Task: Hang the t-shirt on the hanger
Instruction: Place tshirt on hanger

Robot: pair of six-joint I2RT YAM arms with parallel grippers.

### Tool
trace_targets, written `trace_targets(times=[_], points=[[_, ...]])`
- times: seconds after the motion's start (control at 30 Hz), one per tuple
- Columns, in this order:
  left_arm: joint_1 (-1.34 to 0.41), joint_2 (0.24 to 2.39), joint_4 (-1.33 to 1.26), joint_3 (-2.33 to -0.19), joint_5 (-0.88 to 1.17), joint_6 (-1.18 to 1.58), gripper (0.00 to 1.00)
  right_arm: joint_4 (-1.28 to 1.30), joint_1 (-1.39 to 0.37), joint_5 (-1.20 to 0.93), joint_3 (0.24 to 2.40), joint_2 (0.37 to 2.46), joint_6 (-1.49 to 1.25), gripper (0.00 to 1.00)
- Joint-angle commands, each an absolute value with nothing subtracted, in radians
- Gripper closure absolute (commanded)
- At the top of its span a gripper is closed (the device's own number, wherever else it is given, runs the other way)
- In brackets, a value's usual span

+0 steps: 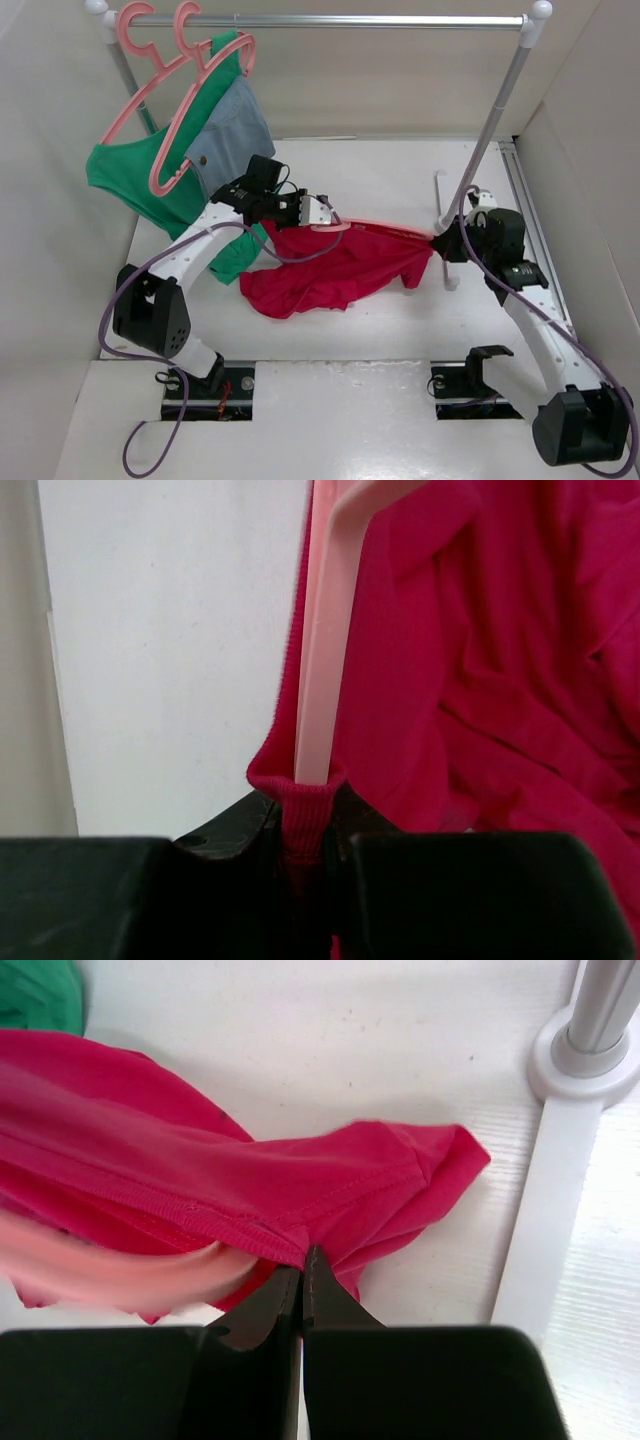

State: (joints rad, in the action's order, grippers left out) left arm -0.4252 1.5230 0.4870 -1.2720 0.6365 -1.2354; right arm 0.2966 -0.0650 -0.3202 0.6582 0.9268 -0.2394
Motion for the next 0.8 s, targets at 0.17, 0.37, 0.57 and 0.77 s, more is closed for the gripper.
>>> trace_targets(times=[0.17,0.37,0.57,0.77], points=[[-0.449,1.537,0.408,-1.264,0.266,-1.148,1.0,0.443,-0.021,-0.25,0.796,0.919,-0.055,1.0],[-0.544,1.549,0.417,-1.273,0.273,-1.169,1.0,0.44,-0.149,-0.372,0.903,0.956,0.086,1.0],[-0.636,1.549,0.449,-1.35,0.354,-1.135,1.0,0.425,-0.363,-0.458,1.029,1.063,0.169,1.0],[-0.657,1.559,0.52,-1.427,0.54,-1.062,1.0,0.431,-0.347,-0.476,1.04,1.083,0.189,0.53]])
